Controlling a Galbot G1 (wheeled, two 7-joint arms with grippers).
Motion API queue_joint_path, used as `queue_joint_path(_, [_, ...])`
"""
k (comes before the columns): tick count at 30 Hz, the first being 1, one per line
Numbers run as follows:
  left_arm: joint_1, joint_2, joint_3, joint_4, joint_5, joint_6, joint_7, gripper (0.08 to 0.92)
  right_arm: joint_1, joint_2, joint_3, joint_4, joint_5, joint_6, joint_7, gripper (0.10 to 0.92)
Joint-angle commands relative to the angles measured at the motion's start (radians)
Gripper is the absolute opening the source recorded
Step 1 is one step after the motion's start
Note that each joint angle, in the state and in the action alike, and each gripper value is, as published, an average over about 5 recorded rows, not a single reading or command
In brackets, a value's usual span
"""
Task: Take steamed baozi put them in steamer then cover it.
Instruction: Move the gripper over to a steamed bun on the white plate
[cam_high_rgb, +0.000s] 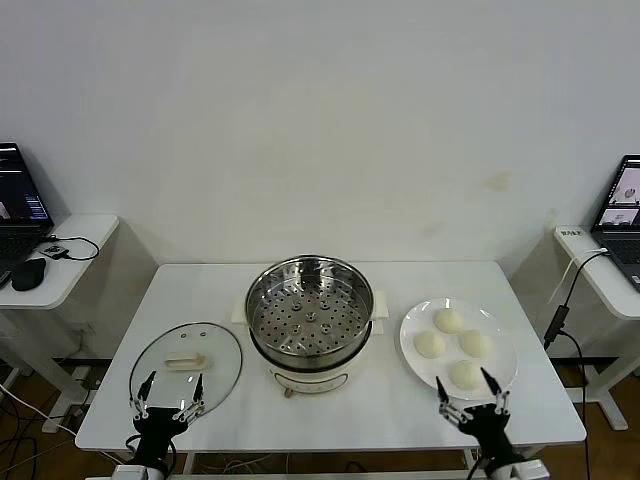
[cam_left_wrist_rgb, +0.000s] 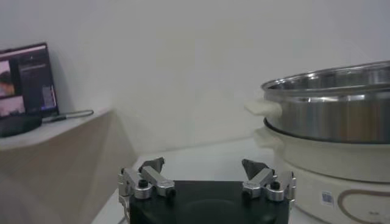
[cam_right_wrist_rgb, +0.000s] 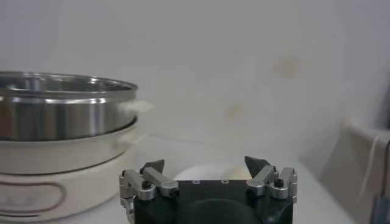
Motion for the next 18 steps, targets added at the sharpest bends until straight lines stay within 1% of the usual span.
queue_joint_path(1, [-0.014, 0.005, -0.010, 0.006, 0.023, -0.021, 0.020, 0.823, 0.076, -0.094, 0.090, -0.013, -0.204, -0.051, 0.008, 0.823])
queue_joint_path(2, [-0.016, 0.005, -0.010, 0.007, 0.028, -0.022, 0.020, 0.823, 0.089, -0.110, 0.099, -0.023, -0.234, -0.052, 0.002, 0.823])
queue_joint_path(5, [-0.022, 0.000, -0.004, 0.009, 0.054, -0.026, 0.020, 0.823, 0.161, -0.210, 0.137, -0.074, -0.386, -0.055, -0.034, 0.823])
queue_joint_path(7, [-0.023, -0.003, 0.002, 0.009, 0.069, -0.026, 0.019, 0.823, 0.209, -0.281, 0.141, -0.106, -0.451, -0.062, -0.070, 0.823])
queue_joint_path(12, [-0.029, -0.013, 0.004, 0.009, 0.089, -0.028, 0.017, 0.823, 0.358, -0.455, 0.077, -0.194, -0.511, -0.116, -0.219, 0.823])
queue_joint_path(18, [-0.034, -0.021, 0.002, 0.011, 0.103, -0.027, 0.014, 0.823, 0.623, -0.661, -0.169, -0.332, -0.525, -0.156, -0.409, 0.823])
